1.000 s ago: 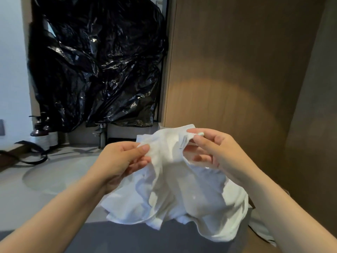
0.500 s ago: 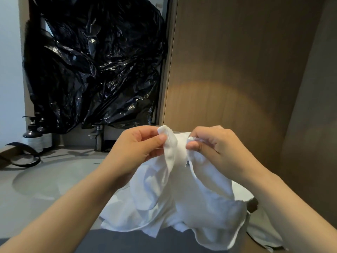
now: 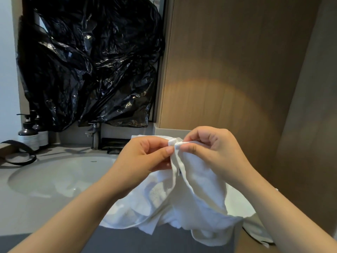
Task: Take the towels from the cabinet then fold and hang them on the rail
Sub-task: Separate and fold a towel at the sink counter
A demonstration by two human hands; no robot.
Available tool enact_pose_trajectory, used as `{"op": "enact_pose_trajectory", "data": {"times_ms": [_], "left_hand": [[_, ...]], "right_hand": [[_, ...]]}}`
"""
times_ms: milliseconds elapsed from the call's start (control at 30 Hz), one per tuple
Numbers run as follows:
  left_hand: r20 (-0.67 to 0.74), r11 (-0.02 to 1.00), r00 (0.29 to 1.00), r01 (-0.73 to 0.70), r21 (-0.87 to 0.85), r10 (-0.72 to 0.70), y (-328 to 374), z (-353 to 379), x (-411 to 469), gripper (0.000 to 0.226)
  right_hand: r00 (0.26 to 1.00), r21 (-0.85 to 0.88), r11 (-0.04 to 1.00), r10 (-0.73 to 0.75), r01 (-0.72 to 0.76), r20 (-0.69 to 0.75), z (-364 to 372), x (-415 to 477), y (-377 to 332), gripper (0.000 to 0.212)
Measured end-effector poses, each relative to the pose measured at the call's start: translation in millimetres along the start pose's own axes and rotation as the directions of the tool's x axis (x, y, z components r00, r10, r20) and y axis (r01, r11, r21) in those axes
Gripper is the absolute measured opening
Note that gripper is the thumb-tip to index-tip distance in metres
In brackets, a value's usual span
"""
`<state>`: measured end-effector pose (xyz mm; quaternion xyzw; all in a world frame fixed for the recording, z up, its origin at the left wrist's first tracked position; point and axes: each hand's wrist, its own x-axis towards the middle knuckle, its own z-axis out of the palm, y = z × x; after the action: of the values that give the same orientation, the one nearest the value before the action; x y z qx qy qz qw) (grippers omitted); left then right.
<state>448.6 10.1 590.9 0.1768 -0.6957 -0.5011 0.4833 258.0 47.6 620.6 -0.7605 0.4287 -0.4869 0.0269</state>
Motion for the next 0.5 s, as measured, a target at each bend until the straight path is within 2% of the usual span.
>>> {"op": "enact_pose_trajectory", "data": {"times_ms": [300,500], "left_hand": [[0.004,0.994,0.998,-0.056,0.092,0.056,-1.6,2.6,-4.7,0.025],[0.009,0.997,0.998,-0.059,0.046,0.058,-0.9,0.6,-6.2,0.028]], "right_hand": [[0.996,0.159,0.985,0.071,-0.062,-0.050,12.7,-0.3,-1.8,0.009],[0.996,0.145,0.988,0.055,-0.044,-0.070,12.9,-0.5,-4.8,0.006]]}}
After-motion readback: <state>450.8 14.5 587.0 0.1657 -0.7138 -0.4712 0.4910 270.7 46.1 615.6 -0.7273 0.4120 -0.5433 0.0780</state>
